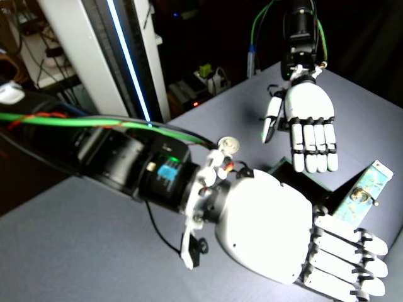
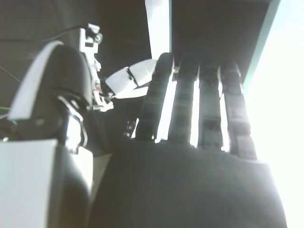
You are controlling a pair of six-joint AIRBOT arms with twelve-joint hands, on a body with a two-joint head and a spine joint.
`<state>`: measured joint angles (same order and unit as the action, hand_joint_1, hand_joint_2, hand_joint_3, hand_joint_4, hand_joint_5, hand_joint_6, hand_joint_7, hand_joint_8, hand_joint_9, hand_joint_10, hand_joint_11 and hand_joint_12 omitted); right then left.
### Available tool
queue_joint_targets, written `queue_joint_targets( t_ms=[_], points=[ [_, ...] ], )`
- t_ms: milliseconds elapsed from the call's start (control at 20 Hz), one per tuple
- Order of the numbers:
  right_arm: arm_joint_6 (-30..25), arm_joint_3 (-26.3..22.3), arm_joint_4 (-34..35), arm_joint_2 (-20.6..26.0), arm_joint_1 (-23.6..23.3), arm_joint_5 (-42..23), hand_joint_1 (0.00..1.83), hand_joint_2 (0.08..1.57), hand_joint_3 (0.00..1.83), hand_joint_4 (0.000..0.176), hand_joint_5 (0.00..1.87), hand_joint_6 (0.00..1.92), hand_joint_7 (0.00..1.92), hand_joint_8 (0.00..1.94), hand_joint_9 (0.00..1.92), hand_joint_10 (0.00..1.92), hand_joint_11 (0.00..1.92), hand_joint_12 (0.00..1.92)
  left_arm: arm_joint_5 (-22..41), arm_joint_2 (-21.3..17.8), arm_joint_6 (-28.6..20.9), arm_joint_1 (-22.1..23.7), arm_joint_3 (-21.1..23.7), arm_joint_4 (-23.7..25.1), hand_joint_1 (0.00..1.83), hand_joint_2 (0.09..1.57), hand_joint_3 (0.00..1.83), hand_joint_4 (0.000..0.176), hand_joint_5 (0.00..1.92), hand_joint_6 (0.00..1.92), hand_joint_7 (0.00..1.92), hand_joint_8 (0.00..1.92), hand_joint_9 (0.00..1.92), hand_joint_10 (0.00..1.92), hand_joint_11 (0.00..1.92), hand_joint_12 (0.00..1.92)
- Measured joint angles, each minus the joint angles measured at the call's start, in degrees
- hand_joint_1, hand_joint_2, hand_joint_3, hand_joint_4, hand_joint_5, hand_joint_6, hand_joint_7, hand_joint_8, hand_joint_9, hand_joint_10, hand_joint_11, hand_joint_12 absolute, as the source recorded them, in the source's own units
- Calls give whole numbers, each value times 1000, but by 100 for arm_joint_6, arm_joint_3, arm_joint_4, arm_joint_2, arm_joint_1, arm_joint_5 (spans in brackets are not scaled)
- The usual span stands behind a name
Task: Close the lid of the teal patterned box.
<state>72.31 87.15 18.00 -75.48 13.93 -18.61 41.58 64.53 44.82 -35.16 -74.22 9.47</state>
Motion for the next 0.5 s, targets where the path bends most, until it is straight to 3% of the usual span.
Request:
queue_joint_targets(
  t_ms=[100,200,250,300,350,450,500],
  points=[
    [-2,-35,11,24,0,-39,122,1414,0,0,378,37,413,21,326,308,0,1620,2,0,-11,-2,0,2,108,1376,8,0,0,0,0,0,0,0,0,0],
    [-2,-181,4,149,-13,-162,139,1424,0,0,498,93,571,49,318,787,24,1760,2,0,-31,-2,0,2,107,1384,11,0,0,0,0,0,0,0,0,0],
    [-7,-273,9,227,-9,-184,121,1436,0,0,518,131,607,56,318,893,44,1758,11,-2,-74,-11,0,0,112,1388,12,0,0,0,0,0,0,0,0,0],
    [-2,-339,0,291,13,-223,125,1447,2,0,491,280,628,64,296,975,8,1788,22,-2,-98,-20,0,-2,114,1392,13,0,0,0,0,0,0,0,0,0],
    [-2,-389,2,332,26,-269,117,1453,1,0,406,545,648,83,294,1034,1,1811,31,-2,-107,-31,0,-4,114,1394,14,0,0,0,0,0,0,0,0,0],
    [2,-557,0,492,157,-378,86,1463,0,0,304,714,644,76,296,984,0,1771,151,-20,-120,-153,13,-105,145,1394,8,0,0,0,0,0,0,0,0,0],
    [0,-675,7,588,210,-439,79,1458,0,0,314,706,672,83,345,931,0,1733,160,-44,-118,-214,48,-164,105,1402,10,0,0,0,0,0,0,0,0,0]
  ],
)
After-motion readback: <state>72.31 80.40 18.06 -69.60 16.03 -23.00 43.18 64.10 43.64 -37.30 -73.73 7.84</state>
